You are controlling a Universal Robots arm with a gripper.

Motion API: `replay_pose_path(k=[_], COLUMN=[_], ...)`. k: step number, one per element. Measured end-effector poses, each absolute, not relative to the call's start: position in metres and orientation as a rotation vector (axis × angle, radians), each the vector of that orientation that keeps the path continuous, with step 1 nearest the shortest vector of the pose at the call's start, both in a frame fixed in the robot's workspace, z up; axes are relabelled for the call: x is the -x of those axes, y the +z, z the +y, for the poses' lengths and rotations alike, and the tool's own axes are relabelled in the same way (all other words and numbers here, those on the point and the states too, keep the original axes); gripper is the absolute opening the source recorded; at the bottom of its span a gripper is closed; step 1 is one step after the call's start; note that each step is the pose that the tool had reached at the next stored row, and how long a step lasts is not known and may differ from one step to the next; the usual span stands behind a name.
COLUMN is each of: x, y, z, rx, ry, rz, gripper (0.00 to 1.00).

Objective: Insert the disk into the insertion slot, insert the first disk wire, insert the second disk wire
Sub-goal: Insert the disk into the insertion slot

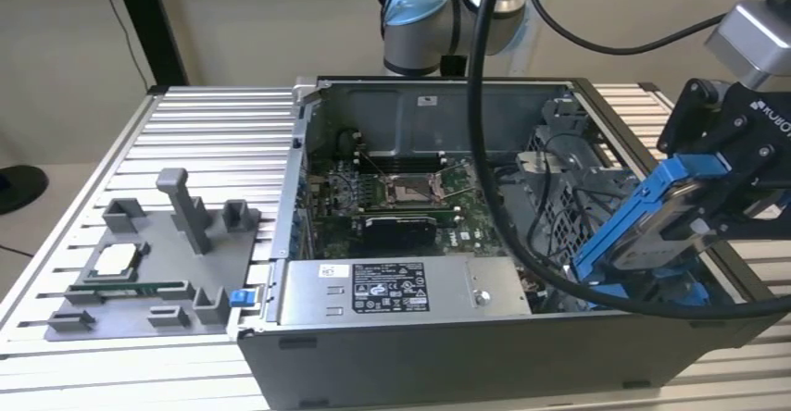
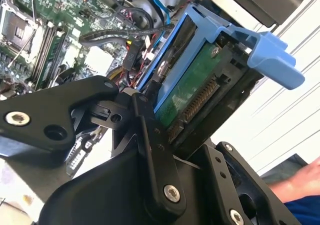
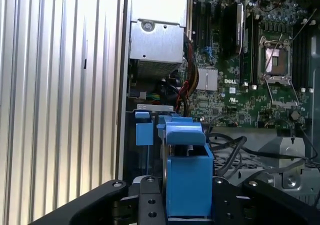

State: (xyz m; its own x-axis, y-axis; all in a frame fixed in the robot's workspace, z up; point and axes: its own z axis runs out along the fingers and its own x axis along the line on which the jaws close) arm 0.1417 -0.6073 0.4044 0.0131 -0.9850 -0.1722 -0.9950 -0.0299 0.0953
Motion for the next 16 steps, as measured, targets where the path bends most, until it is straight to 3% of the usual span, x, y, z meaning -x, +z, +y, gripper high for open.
replay_pose_path(k=[16], x=[-0.1386], y=[0.401], z=[-0.6073], rx=[2.2], ry=[0.303], rz=[2.154], gripper=[0.0])
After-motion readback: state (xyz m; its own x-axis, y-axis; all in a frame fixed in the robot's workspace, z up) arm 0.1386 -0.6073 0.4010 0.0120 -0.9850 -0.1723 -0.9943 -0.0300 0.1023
